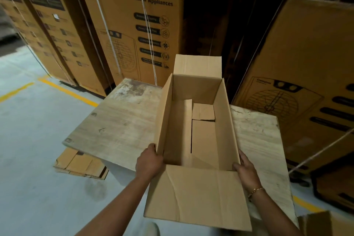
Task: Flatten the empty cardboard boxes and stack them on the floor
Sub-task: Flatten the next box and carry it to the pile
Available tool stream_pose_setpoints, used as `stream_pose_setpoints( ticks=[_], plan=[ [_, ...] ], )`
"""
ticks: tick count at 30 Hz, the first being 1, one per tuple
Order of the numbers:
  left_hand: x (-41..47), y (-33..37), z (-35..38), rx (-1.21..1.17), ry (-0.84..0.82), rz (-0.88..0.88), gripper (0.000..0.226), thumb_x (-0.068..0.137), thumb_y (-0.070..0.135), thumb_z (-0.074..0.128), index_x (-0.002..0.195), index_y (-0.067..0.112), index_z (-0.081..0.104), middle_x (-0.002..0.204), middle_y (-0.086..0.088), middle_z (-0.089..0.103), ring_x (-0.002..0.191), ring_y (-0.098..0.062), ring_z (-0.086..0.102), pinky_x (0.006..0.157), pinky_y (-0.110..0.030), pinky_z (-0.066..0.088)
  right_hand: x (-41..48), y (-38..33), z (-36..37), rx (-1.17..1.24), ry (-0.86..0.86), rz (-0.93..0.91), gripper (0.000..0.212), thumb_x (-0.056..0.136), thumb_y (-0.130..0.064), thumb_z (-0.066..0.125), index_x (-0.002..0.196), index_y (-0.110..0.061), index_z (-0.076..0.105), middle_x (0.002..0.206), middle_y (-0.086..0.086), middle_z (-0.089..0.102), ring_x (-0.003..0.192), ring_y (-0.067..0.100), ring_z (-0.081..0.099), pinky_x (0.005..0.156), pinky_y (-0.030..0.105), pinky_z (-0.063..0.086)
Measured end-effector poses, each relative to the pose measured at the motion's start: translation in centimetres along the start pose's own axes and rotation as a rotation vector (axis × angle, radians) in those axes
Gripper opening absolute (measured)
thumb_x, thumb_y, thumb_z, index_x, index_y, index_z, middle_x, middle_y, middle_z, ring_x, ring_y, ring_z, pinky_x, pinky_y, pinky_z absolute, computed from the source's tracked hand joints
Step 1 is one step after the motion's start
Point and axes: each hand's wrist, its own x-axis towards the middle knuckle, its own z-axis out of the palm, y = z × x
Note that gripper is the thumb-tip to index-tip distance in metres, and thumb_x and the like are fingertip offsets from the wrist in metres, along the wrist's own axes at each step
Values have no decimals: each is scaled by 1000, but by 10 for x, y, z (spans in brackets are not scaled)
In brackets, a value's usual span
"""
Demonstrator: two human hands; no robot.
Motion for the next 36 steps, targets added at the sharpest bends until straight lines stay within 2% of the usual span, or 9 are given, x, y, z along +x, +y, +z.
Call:
stream_pose_setpoints(
  ticks=[7, 11, 15, 19, 22, 27, 31, 34, 36],
  plan=[
    [38, -10, -9, -497, -189, -29, 39, 81, -2, 56, 104, 24, 72, 91, 5, 77, 88, -24, 72, 66, -32, 55, -33, -96, -3, -477, 256, -138, 54, 88, -28, 56, 139, -46, 49, 101, 3, 70, 85, 26, 62, 78, 42, 54],
    [66, 2, 13, -766, -434, -123, 37, 83, -9, 57, 110, 11, 73, 94, -10, 78, 75, -27, 73, 54, -27, 53, -52, -204, 9, -1166, 256, -180, 62, 92, -48, 45, 151, -35, 29, 134, 1, 58, 108, 31, 60, 79, 35, 45],
    [93, -16, 32, -748, -600, -185, 37, 85, -8, 58, 115, 9, 70, 102, -15, 77, 84, -32, 74, 68, -37, 60, -40, -243, 59, -1321, 212, -285, 66, 89, -64, 38, 145, -30, 36, 136, 0, 53, 109, 28, 61, 71, 34, 42],
    [112, -43, 14, -450, -417, -118, 29, 79, 25, 71, 104, 10, 73, 102, -10, 76, 82, -17, 70, 76, -34, 58, -32, -235, 95, -1283, 195, -369, 57, 89, -73, 29, 107, -29, 61, 103, 0, 68, 93, 24, 64, 62, 30, 36],
    [114, -21, -21, -499, -313, -28, 33, 104, 43, 48, 111, 18, 69, 115, -5, 69, 105, -22, 65, 88, -36, 51, -37, -225, 112, -1268, 209, -474, 55, 91, -70, 29, 106, -28, 61, 104, -5, 67, 92, 22, 65, 61, 30, 35],
    [71, 53, -76, -817, -550, 203, 43, 99, 58, 50, 125, 26, 61, 103, 6, 74, 91, -7, 72, 89, -31, 55, -35, -222, 106, -1123, 244, -544, 44, 89, -66, 43, 110, -33, 63, 104, -13, 70, 91, 18, 66, 61, 27, 41],
    [53, 80, -58, -753, -578, 286, 62, 81, 50, 77, 134, 27, 55, 125, 2, 71, 113, -13, 68, 102, -40, 53, -25, -197, 59, -380, 307, -545, 32, 83, -46, 72, 113, -36, 68, 108, -12, 70, 93, 4, 67, 74, 23, 52],
    [44, 94, -48, -787, -548, 240, 58, 82, 38, 77, 133, 21, 55, 123, 3, 71, 115, -15, 66, 104, -38, 51, -15, -156, 25, -260, 437, -419, 67, 77, -49, 77, 136, -31, 50, 138, -2, 54, 122, 19, 54, 97, 43, 50],
    [39, 104, -42, -782, -480, 223, 45, 89, 29, 74, 129, 21, 55, 119, 5, 70, 112, -15, 65, 99, -33, 52, -11, -123, 16, -59, 285, -148, 101, 65, -62, 81, 148, -26, 36, 152, 3, 41, 133, 26, 45, 105, 45, 42]
  ],
)
